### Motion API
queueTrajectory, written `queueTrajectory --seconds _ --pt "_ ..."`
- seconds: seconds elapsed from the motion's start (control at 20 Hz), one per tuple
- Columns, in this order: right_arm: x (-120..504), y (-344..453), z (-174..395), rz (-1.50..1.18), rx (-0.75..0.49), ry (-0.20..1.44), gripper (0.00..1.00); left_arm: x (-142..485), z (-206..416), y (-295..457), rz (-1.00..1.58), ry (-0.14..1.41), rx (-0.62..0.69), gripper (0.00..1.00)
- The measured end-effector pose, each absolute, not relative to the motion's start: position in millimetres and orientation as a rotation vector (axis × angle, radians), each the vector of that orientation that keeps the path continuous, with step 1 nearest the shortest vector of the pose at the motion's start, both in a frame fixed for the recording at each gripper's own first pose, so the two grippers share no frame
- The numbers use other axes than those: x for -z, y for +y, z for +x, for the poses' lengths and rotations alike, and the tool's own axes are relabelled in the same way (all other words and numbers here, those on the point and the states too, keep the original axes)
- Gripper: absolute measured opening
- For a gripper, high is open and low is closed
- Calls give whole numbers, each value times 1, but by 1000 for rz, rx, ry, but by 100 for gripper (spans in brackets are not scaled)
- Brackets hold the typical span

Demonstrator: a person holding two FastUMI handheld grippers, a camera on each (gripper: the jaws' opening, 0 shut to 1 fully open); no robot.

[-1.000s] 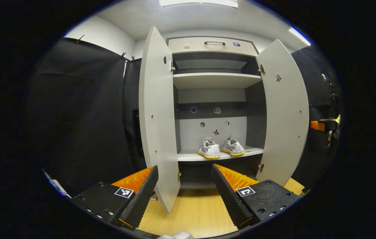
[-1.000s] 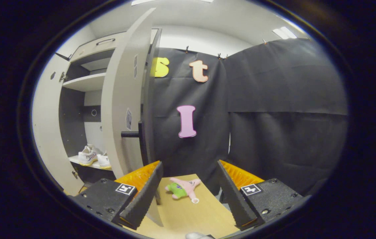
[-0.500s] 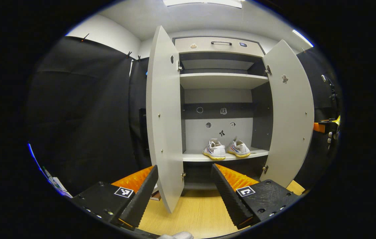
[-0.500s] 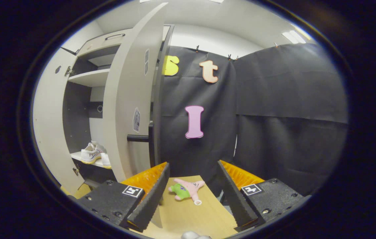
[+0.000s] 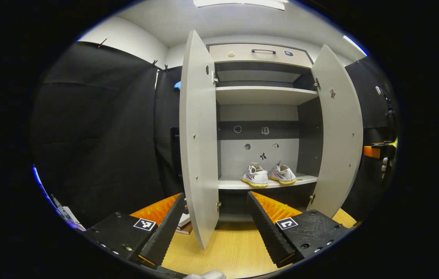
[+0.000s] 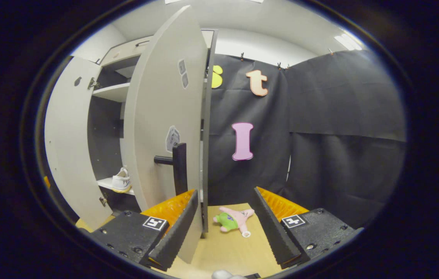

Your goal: Grab one shoe with the right hand and put it into the shoe cabinet, grab the other shoe with the left hand and put it into the shoe cabinet; then close the right door with the right hand and the left door with the left hand.

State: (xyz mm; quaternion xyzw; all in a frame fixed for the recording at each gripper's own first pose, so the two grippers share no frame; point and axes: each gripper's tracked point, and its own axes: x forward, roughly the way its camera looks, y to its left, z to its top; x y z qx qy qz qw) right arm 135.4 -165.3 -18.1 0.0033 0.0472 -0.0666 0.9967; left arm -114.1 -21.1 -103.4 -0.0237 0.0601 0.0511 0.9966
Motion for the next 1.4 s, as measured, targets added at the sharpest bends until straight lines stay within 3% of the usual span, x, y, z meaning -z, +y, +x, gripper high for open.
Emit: queueTrajectory --seconds 0.1,0.15,0.3,0.4,0.5,0.9,1.2,1.4 --pt "18 -144 139 2 91 92 93 104 -116 -18 -49 123 -108 96" --pt "17 -133 142 -5 66 86 86 103 -116 -15 -44 122 -115 100" --pt "16 -100 154 -10 0 77 86 103 -123 -3 -35 125 -139 96" --pt "10 -79 155 11 -43 66 97 102 -126 7 -34 127 -156 96" --pt "5 -63 147 10 -68 54 100 103 -127 22 -26 130 -178 96" --pt "22 -1 91 -36 -198 92 100 101 -79 132 -12 121 -323 96" --pt "42 26 54 -26 -218 149 100 97 -34 179 8 88 -344 96" --pt "52 35 33 -20 -205 170 100 93 -6 175 26 64 -280 96"
